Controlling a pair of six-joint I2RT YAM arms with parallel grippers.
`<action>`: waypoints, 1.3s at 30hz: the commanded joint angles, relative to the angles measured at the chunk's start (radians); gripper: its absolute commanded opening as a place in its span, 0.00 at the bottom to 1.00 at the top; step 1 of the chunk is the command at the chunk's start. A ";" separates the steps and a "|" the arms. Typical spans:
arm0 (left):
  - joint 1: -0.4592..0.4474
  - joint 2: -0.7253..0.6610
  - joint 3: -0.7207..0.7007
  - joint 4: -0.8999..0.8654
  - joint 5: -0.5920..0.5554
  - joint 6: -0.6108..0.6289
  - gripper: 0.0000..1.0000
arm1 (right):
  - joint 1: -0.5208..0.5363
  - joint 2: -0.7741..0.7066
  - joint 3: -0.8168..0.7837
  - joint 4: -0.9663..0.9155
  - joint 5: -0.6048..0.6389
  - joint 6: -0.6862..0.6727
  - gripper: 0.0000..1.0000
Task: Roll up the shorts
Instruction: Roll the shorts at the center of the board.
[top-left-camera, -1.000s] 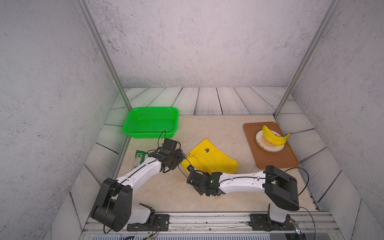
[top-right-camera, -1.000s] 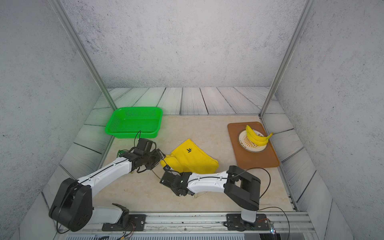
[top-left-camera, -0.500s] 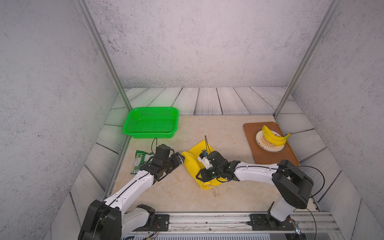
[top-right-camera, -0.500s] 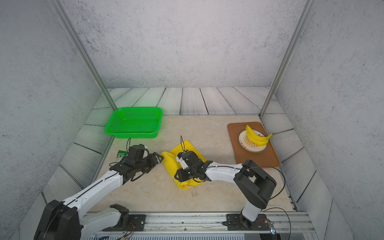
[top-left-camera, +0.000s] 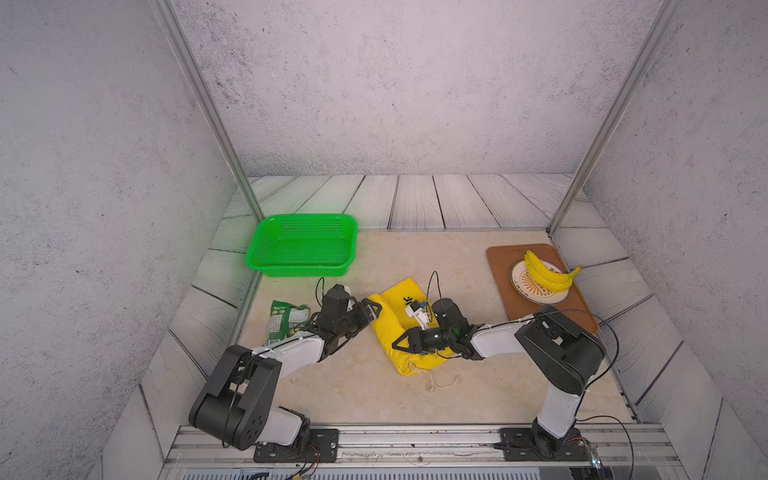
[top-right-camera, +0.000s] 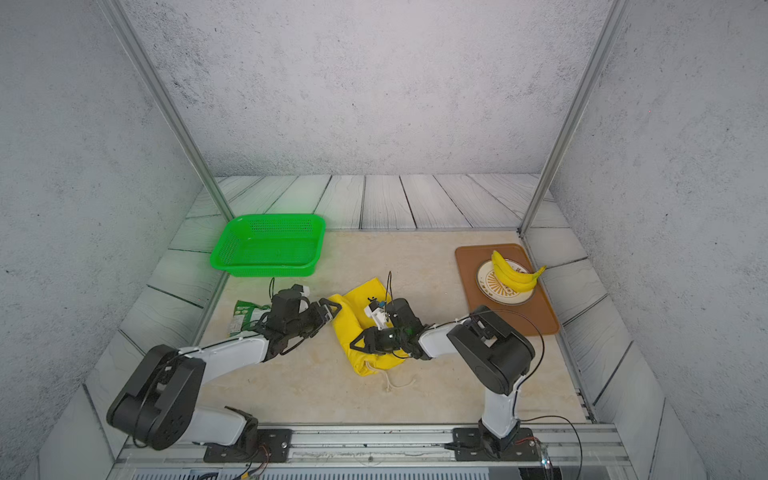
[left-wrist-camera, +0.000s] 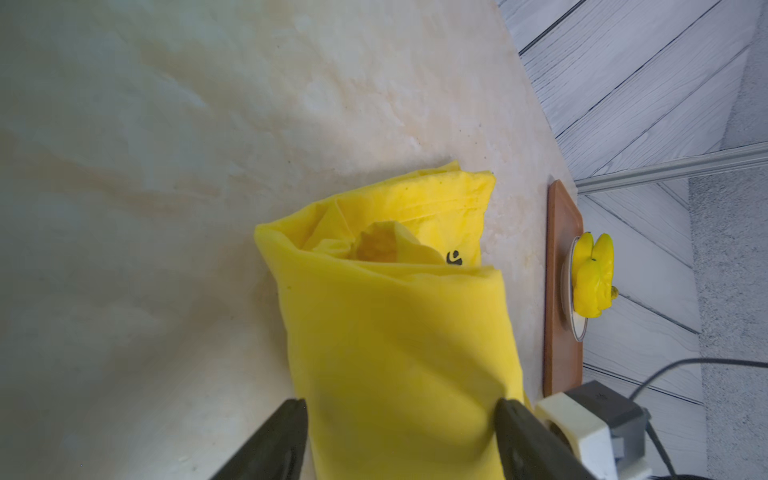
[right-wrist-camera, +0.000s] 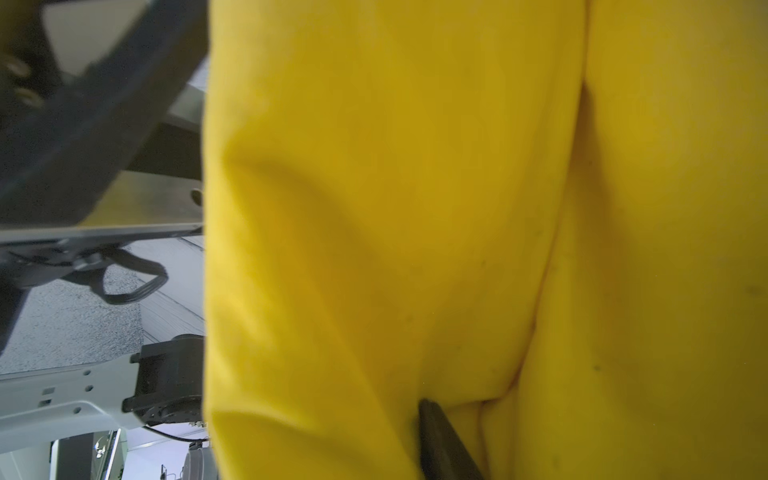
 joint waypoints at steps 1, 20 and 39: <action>-0.003 0.067 0.045 0.049 0.001 0.001 0.76 | -0.019 0.020 -0.025 -0.008 -0.013 0.021 0.38; -0.053 0.270 0.286 -0.352 -0.077 0.121 0.65 | -0.054 -0.254 0.049 -0.680 0.230 -0.342 0.74; -0.136 0.311 0.378 -0.494 -0.089 0.165 0.63 | 0.331 -0.214 0.428 -1.109 0.960 -0.559 0.91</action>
